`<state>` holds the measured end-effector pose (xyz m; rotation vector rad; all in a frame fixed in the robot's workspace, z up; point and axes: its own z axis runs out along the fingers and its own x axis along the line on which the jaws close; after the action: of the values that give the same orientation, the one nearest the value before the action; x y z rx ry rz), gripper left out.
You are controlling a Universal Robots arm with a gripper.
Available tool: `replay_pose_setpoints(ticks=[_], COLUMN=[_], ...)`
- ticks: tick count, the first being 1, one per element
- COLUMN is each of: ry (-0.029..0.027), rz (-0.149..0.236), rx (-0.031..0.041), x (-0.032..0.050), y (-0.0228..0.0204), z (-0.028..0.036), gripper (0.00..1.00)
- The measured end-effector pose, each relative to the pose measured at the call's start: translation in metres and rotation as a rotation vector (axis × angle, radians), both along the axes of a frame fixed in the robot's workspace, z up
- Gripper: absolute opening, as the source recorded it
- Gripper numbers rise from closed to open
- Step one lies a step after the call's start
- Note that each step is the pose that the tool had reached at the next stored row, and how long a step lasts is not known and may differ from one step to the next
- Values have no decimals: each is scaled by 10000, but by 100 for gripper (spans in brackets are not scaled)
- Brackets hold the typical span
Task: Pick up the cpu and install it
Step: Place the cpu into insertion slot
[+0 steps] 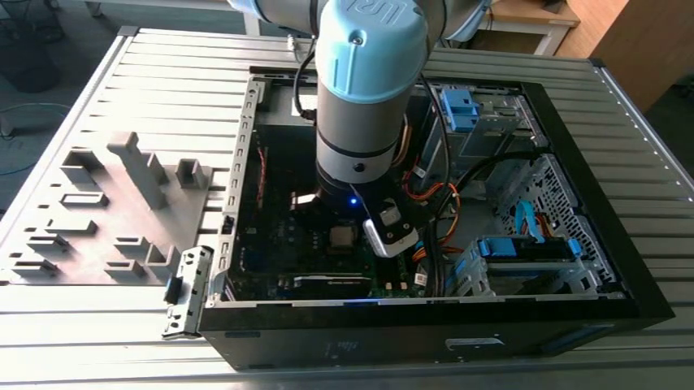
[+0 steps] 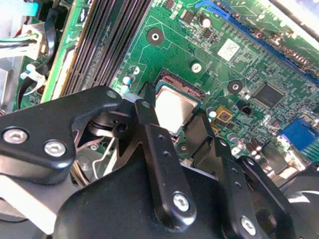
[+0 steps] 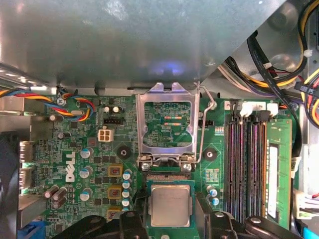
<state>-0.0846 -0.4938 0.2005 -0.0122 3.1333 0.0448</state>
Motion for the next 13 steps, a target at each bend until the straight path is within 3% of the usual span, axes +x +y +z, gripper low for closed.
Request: replay_pose_setpoints(ticks=[10,13], ry=[-1,-1], rz=[-30,-220], rx=[0,2], x=[0,0], y=[0,-1], z=[-3,-13], gripper=[47,47])
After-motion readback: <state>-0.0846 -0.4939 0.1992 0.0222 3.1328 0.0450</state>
